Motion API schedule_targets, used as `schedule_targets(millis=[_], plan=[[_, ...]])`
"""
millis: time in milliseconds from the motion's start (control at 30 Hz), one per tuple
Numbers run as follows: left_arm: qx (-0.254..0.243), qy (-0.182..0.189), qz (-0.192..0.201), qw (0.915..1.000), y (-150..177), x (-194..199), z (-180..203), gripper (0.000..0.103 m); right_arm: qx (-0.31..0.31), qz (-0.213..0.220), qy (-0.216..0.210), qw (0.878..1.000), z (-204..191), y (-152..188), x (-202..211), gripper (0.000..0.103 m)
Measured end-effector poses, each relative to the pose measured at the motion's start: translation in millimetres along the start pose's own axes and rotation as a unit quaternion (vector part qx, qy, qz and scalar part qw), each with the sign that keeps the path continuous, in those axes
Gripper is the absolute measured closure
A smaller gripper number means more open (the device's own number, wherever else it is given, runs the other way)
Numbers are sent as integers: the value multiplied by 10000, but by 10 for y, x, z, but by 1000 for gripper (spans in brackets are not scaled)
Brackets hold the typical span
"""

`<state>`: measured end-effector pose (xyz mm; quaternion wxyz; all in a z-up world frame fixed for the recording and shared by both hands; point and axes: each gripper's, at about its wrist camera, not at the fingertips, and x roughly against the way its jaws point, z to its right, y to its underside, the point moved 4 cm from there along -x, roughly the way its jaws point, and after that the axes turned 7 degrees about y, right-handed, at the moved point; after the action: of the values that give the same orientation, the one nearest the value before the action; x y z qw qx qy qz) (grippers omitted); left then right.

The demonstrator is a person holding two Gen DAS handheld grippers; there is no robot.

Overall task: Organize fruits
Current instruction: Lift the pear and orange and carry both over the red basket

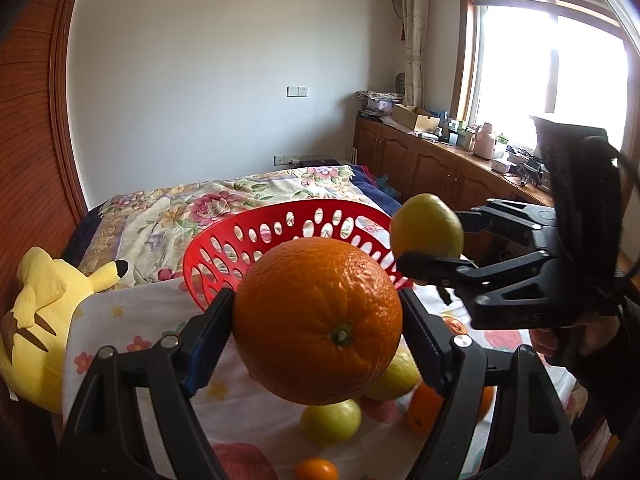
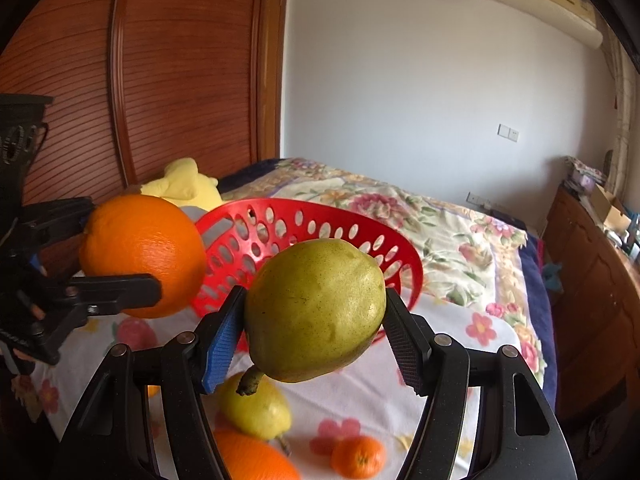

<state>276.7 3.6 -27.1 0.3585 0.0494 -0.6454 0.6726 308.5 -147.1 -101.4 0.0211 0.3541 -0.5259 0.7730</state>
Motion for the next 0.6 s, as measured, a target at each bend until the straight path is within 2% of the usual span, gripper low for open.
schedule_targets(millis=[200, 600], plan=[[57, -21, -56, 10000, -14, -121, -119, 24, 147, -363, 27, 9992, 14, -31, -456, 34], [87, -42, -111, 9999, -45, -316, -225, 23, 509, -778, 108, 9956, -70, 123, -815, 34]])
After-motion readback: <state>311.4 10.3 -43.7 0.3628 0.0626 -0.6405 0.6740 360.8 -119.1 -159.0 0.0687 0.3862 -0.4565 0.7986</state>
